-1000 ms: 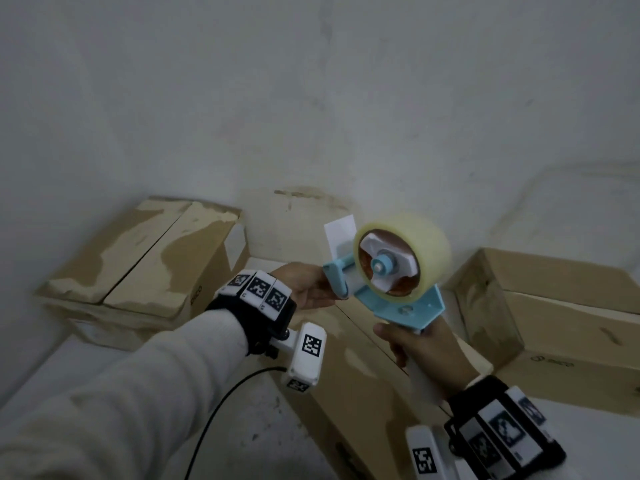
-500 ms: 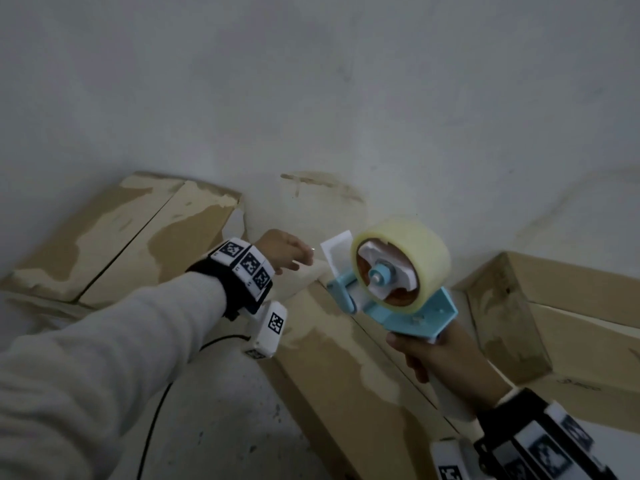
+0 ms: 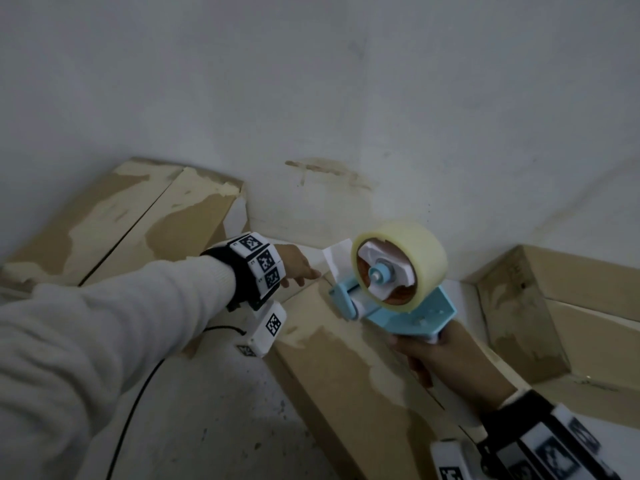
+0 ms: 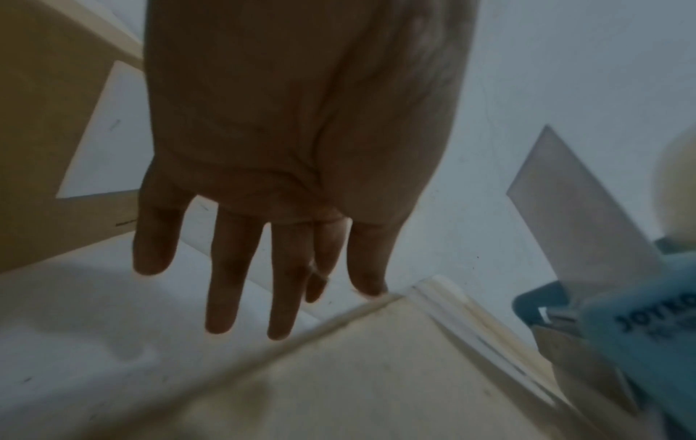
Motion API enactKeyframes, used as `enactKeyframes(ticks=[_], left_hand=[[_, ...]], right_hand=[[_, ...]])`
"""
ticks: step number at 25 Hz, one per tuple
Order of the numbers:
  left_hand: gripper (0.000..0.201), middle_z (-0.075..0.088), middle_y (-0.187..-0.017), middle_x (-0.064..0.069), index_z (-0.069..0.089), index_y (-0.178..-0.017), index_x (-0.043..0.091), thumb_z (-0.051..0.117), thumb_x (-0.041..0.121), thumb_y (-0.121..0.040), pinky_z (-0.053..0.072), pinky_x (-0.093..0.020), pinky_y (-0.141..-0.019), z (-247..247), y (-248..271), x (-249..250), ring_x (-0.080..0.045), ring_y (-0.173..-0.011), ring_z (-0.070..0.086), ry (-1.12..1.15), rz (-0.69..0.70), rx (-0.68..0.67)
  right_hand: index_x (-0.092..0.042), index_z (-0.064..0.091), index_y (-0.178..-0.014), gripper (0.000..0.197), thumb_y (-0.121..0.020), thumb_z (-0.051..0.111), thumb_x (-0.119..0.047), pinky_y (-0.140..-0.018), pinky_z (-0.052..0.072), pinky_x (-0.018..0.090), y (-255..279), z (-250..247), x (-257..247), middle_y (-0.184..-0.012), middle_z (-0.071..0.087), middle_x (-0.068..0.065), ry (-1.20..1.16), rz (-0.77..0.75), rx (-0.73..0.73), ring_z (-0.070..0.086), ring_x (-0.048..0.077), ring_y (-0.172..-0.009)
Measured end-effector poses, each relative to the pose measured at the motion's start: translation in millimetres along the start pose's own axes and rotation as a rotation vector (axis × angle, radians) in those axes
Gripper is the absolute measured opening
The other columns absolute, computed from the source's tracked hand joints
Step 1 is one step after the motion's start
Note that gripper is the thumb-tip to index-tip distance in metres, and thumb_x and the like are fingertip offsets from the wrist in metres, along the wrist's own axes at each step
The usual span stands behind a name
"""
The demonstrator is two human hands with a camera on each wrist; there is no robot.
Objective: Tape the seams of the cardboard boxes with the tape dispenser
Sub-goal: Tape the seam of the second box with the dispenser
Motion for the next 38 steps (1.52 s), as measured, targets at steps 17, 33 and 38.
enactKeyframes(ticks=[17,33,38], left_hand=[[0.037,0.045,-0.128,-0.013,0.041,-0.131,0.011,0.027,0.029,-0.102,0.039,-0.036,-0.096,58.8,53.2,4.2,-0.030,-0.113,0.049,-0.258,0.362,0.247],[0.049,0.047,-0.142,-0.013,0.009,-0.148,0.042,0.018,0.045,-0.100,0.041,-0.038,-0.096,63.2,43.7,0.5,-0.029,-0.121,0.051,-0.327,0.213,0.357],[0.065,0.004,-0.160,-0.003,-0.003,-0.150,0.033,0.028,0.053,-0.096,0.010,-0.048,-0.118,74.6,72.2,21.8,-0.023,-0.147,0.008,-0.432,0.149,0.442]], right_hand=[[-0.007,0.062,-0.083,0.013,-0.081,0.069,-0.018,-0.045,0.043,0.027,2.2,6.2,1.3,-0.056,0.059,0.010,0.094,0.030,0.033,0.052,0.019,-0.045],[-0.009,0.064,-0.075,0.010,-0.079,0.072,-0.012,-0.040,0.038,0.023,122.4,-50.8,90.7,-0.043,0.055,-0.001,-0.046,0.191,0.062,0.045,0.010,-0.038],[-0.007,0.067,-0.089,0.018,-0.076,0.076,-0.016,-0.047,0.049,0.026,114.8,-40.6,119.0,-0.067,0.068,0.004,-0.045,0.098,0.128,0.059,0.010,-0.050]])
Point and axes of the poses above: each hand's wrist, its own y-axis away from the middle knuckle, its own z-axis out of the palm, x = y × z, the point moved 3 cm from there along -y, towards the middle knuckle
